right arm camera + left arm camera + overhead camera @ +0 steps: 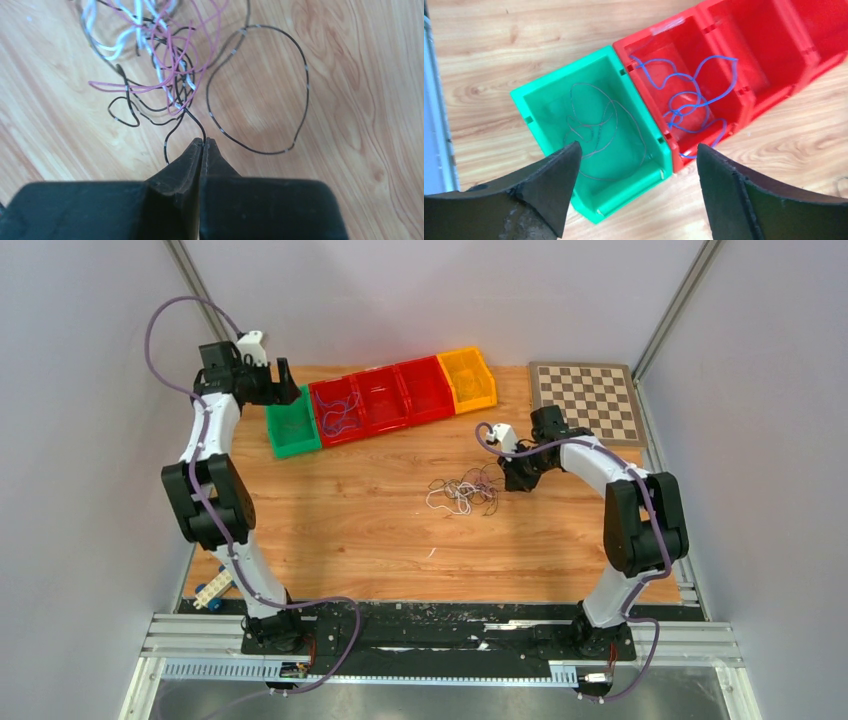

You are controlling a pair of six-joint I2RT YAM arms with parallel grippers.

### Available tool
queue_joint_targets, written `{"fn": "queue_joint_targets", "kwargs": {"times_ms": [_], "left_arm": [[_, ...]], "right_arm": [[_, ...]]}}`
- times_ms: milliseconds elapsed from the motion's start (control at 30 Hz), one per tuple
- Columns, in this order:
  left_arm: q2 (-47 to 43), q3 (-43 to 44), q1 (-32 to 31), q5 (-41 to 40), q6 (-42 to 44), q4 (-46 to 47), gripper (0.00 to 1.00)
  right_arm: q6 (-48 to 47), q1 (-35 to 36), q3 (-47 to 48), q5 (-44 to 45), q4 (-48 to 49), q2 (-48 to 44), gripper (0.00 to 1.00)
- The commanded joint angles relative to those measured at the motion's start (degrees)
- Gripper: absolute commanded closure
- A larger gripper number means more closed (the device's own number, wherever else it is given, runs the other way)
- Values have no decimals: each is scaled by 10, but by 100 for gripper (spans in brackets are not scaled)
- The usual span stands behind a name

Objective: Untangle the cables

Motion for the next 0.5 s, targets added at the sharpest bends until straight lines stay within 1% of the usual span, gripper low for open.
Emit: {"fn": "queue_joint_targets", "kwargs": {"times_ms": [0,33,67,100,133,167,200,233,267,300,333,367,433,467], "left_arm": [[-111,-8,8,115,40,-15,2],[-124,-21,6,138,61,-14,1],[-150,-52,-4,180,73,-16,0],[-161,-76,-13,196,104,-23,0],[-174,-85,-34,219,121,-48,0],[-181,-102,-48,227,149,-63,0],[-184,-111,-79,239,156,-83,0],[-186,-135,-95,242,158,-87,0],[-187,-150,-127,242,155,-84,1],[-187,-177,-149,241,142,-78,2],[-186,-191,-189,242,132,-56,4],[-181,-215,-208,242,107,-25,5],[-160,-232,-273,254,61,17,8],[-149,-231,-286,258,31,27,11]], "right_arm": [[19,26,25,-60,-4,-29,100],[19,32,24,-60,-5,-33,99],[22,34,26,-56,-12,-34,94],[24,33,31,-49,-30,-31,86],[18,28,39,-50,-61,-27,76],[10,18,46,-60,-91,-22,64],[3,6,51,-73,-117,-19,53],[2,-3,53,-83,-134,-20,44],[7,-9,54,-90,-141,-25,39],[15,-10,53,-93,-142,-31,36],[26,-10,54,-104,-139,-36,34],[45,-10,57,-114,-131,-37,33],[91,-10,68,-129,-107,-29,35],[116,-10,76,-130,-97,-19,37]]}}
